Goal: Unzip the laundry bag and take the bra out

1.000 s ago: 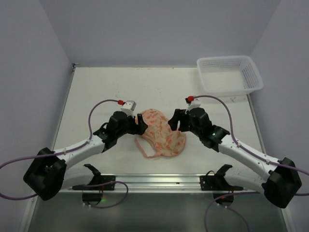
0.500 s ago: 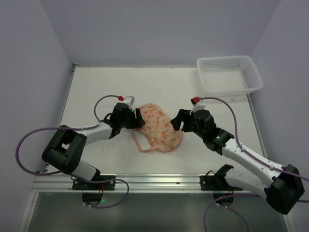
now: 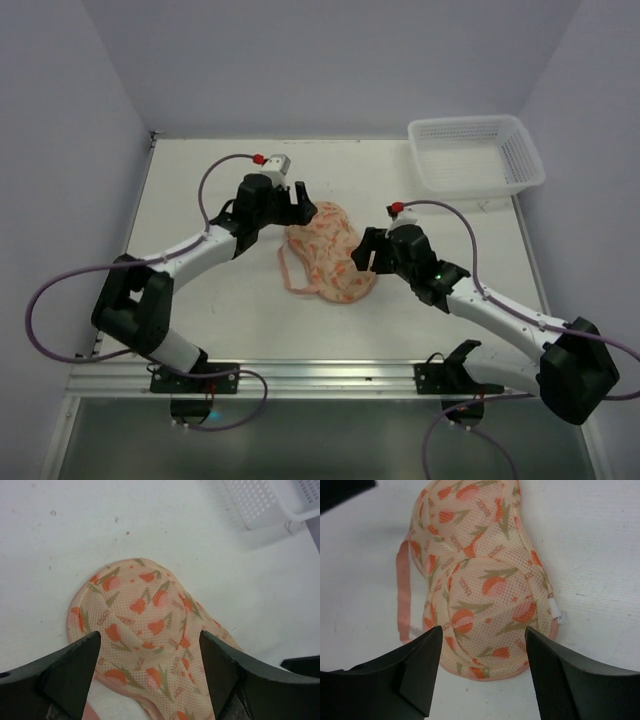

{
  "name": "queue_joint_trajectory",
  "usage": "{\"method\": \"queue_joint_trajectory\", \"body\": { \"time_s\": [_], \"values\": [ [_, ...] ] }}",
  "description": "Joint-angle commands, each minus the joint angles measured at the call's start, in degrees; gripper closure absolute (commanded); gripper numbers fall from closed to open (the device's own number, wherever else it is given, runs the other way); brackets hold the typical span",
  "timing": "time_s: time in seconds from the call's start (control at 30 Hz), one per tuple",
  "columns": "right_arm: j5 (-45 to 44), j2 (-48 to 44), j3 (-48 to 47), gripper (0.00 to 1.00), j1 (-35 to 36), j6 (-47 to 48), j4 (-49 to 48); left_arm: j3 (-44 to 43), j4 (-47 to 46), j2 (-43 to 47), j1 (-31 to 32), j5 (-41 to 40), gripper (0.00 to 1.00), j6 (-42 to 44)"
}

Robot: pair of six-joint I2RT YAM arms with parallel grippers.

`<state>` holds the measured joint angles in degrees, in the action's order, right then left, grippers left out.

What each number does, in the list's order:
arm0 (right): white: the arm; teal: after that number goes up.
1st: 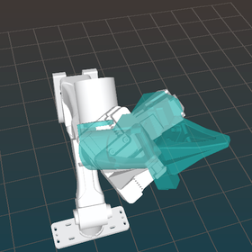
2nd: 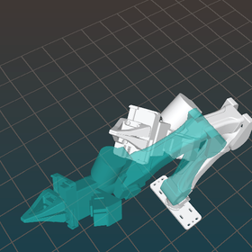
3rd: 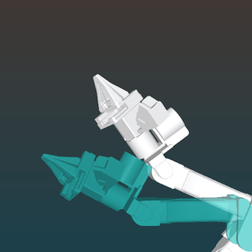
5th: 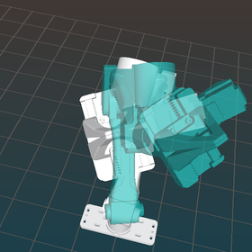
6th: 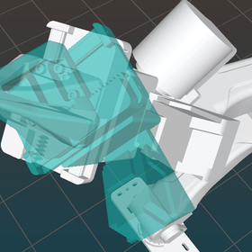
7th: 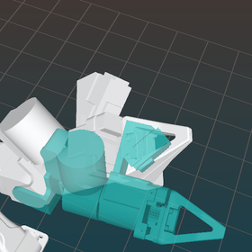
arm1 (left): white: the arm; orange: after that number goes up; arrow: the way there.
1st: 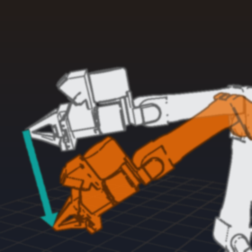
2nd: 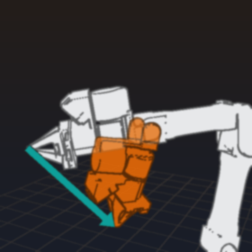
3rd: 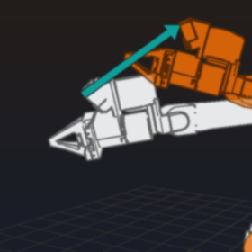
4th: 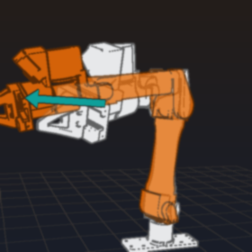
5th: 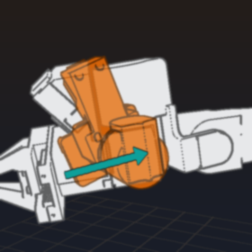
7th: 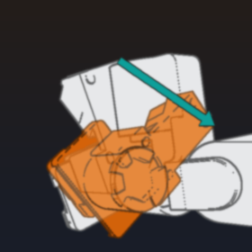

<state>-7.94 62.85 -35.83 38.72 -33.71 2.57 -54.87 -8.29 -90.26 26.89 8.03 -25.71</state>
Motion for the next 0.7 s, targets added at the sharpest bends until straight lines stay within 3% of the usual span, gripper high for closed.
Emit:
{"method": "queue_joint_trajectory", "body": {
  "time_s": [0.0, 0.13, 0.27, 0.5, 0.67],
  "values": [
    [0.5, 4.5, -3.1, 0.32, -4.3, -0.8, -1.9, 2.6, 6.4, 9.6, 4.0, -10.0, 0.17, -0.3],
    [14.0, 13.1, -10.1, 0.37, -13.8, 0.1, -0.5, 13.0, 1.8, 12.8, 4.3, -5.3, 0.21, -5.5],
    [23.8, 25.3, -17.8, 0.37, -15.2, 6.2, 2.8, 18.3, -2.8, 14.1, 4.5, -1.4, 0.24, -7.5],
    [27.3, 28.7, -19.0, 0.40, -15.3, 8.2, 2.0, 18.8, -3.8, 10.0, 5.0, 0.8, 0.26, -7.4],
    [25.8, 29.9, -17.5, 0.42, -15.3, 7.0, 1.9, 14.1, -3.9, 3.7, 5.0, -0.5, 0.27, -7.6]
  ]
}}
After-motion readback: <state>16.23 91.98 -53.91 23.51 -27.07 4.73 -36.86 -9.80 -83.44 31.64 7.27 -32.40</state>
